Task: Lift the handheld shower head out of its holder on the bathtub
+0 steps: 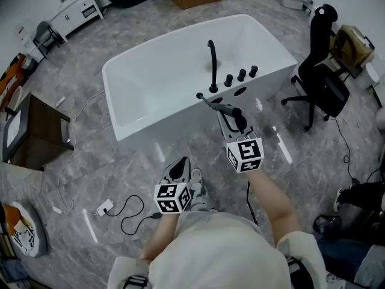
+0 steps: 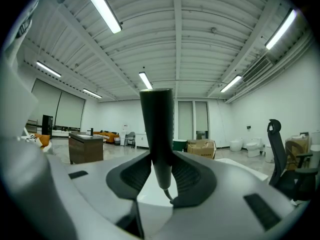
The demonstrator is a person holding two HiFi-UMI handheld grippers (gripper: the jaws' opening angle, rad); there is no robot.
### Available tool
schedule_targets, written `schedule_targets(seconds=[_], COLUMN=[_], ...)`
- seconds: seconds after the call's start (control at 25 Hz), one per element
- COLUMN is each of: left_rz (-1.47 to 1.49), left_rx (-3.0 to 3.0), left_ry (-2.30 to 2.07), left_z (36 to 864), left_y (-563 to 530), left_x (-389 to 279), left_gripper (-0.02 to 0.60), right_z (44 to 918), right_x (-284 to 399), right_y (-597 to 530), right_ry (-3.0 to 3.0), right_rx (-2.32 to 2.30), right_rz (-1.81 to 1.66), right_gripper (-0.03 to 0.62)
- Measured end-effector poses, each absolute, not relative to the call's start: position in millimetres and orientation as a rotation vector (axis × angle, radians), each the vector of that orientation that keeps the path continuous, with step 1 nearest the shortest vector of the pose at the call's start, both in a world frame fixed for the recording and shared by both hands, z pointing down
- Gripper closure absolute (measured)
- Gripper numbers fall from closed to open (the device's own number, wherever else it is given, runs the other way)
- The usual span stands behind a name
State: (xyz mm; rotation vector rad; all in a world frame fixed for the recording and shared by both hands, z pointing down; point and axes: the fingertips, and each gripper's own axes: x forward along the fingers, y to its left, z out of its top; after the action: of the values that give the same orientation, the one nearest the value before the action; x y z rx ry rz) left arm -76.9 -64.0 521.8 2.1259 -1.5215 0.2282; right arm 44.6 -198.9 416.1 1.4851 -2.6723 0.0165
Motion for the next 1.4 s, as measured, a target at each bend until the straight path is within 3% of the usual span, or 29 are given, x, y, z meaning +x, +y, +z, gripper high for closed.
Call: schedule_targets(seconds=[1.4], left_rz=[0.200], left_rx=[2.237], left_ry=[-1.536], left_z=[495.0], left_y=[39.5], left_x=[-53.9], left_gripper=[0.560], right_z=[334.7], right_x=[120.0], right_y=[20.9], right_ry=[-2.784], right_rx=[1.686], right_rz=[-0.123], right_gripper=[0.456])
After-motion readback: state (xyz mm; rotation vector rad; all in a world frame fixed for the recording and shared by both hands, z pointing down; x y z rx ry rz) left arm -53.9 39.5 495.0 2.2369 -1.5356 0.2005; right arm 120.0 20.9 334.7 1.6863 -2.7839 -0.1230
